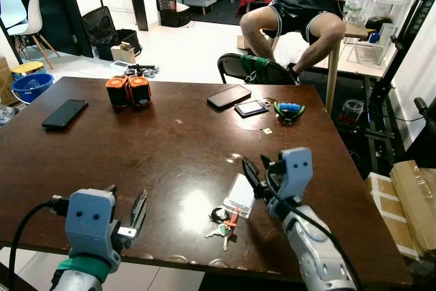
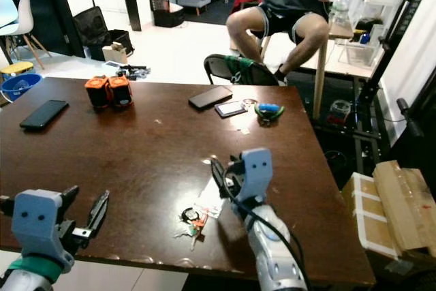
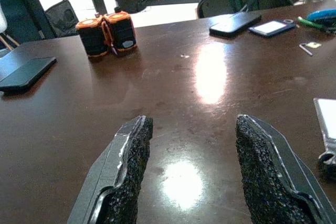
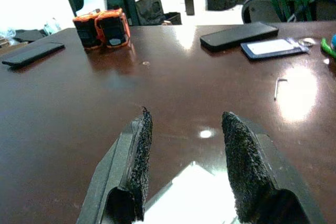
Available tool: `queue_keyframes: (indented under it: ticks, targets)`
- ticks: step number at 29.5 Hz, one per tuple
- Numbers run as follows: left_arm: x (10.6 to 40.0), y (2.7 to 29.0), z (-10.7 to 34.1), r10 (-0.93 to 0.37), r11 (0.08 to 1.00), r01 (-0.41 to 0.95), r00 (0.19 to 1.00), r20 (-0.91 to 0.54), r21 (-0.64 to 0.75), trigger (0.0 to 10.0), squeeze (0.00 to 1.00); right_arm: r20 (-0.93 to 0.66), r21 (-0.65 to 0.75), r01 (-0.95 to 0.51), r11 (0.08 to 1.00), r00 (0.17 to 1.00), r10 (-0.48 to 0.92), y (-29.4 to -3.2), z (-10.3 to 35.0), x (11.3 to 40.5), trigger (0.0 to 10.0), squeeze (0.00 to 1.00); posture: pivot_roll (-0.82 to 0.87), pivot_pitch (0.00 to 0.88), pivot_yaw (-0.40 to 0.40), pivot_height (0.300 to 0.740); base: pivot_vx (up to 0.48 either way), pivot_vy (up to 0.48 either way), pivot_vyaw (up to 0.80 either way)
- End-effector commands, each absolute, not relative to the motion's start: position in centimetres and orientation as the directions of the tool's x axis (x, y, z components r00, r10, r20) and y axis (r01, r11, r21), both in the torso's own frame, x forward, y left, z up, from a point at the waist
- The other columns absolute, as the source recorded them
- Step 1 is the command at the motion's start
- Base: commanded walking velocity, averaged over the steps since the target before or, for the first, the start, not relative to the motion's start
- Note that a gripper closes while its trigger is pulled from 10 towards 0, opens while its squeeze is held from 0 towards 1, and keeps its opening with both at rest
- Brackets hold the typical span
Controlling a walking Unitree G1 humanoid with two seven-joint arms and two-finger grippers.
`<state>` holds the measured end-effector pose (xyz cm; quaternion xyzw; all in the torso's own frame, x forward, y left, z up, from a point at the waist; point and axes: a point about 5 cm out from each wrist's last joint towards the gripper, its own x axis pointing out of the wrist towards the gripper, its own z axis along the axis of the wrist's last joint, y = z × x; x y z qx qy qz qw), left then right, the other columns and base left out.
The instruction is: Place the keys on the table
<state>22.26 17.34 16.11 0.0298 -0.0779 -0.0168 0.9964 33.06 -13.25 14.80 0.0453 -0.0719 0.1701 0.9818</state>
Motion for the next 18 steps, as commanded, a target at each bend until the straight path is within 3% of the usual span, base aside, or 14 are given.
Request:
queue_keyframes:
  ticks: [1,5,13,18]
  targets:
    - [21.8,17.8,16.1,-0.018,0.999,0.01,0.988,0.154,0.047,10.0,0.0,0.132,0.082,-0.349,0.934,0.932,0.337,-13.0,14.3,32.5,10.0,0.0,-0.11,0.005,0.099,0.74,0.0,0.0,0.0]
    - [21.7,18.1,16.1,-0.004,0.999,-0.004,0.988,0.156,0.046,10.0,0.0,0.121,0.05,-0.362,0.931,0.928,0.354,-12.8,14.1,32.2,10.0,0.0,-0.12,0.002,0.097,0.74,0.0,0.0,0.0]
    - [22.2,18.5,16.6,0.036,0.996,-0.05,0.984,0.172,0.074,10.0,0.0,0.129,-0.083,-0.371,0.925,0.916,0.379,-12.5,14.3,31.7,10.0,0.0,-0.12,0.0,0.104,0.74,0.0,0.0,0.8]
    - [22.5,19.5,16.2,0.13,0.986,-0.144,0.981,0.146,0.088,10.0,0.0,0.105,-0.111,-0.388,0.915,0.911,0.399,-12.3,14.2,32.0,10.0,0.0,-0.12,0.0,0.096,0.74,0.0,0.0,0.8]
